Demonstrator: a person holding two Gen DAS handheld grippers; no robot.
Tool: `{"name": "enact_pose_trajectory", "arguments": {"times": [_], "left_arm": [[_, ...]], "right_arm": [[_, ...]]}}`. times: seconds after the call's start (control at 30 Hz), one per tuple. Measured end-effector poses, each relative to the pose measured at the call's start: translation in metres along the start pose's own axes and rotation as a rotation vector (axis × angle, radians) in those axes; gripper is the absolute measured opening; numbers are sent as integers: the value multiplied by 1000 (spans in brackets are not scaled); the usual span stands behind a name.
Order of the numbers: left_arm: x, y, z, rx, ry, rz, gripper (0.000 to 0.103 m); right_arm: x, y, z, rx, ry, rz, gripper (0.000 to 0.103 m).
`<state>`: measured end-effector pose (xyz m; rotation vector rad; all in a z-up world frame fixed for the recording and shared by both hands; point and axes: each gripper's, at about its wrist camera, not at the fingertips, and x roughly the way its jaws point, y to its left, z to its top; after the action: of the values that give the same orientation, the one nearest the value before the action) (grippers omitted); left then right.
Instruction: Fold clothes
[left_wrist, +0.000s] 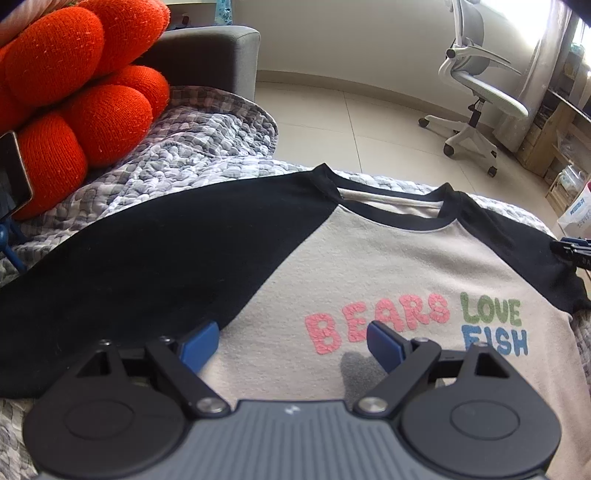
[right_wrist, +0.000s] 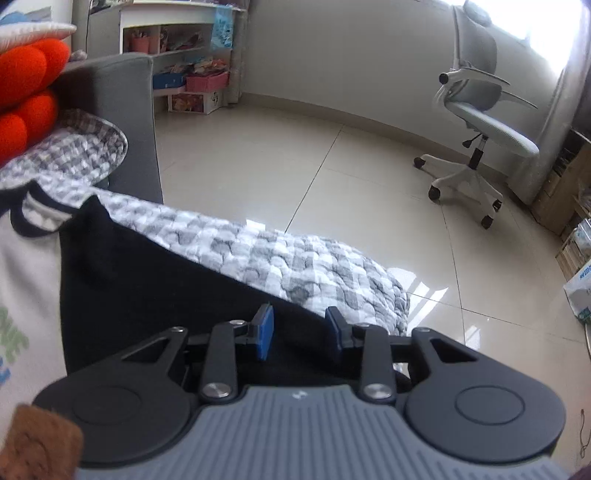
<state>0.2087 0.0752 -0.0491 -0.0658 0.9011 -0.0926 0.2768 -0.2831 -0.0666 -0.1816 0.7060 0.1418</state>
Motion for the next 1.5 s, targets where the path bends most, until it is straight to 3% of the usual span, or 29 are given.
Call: {"name": "enact_pose_trajectory", "arguments": {"times": [0.1, 0.27, 0.47, 0.63, 0.77, 0.8, 0.83, 1.0, 1.4, 1.5], "left_arm": [[-1, 2, 2, -11, -8, 7, 88], [-2, 7, 3, -14, -10, 37, 88], [-6, 20, 0, -15, 6, 47, 89], [-5, 30, -1, -28, 17, 59, 89], [-3, 34, 0, -41, 20, 57, 89], [-3, 35, 1, -48, 21, 54, 89], [-2, 37, 2, -55, 21, 52, 89], [0, 36, 3, -57, 30, 56, 89], [0, 40, 5, -83, 30, 48, 89], [2, 39, 5, -73, 34, 54, 89]], "right_arm": [[-11, 25, 11, -50, -55, 67, 35], [-13, 75, 24, -184, -74, 170, 35], [16, 115, 31, -236, -31, 190, 36], [39, 124, 53, -191, -27, 213, 36], [54, 138, 61, -234, -16, 227, 35], [53, 137, 61, -240, -12, 255, 28], [52, 137, 61, -247, -9, 280, 4], [41, 142, 62, -327, -57, 236, 3], [38, 141, 81, -268, -153, 135, 2], [51, 147, 76, -299, -103, 118, 2]]}}
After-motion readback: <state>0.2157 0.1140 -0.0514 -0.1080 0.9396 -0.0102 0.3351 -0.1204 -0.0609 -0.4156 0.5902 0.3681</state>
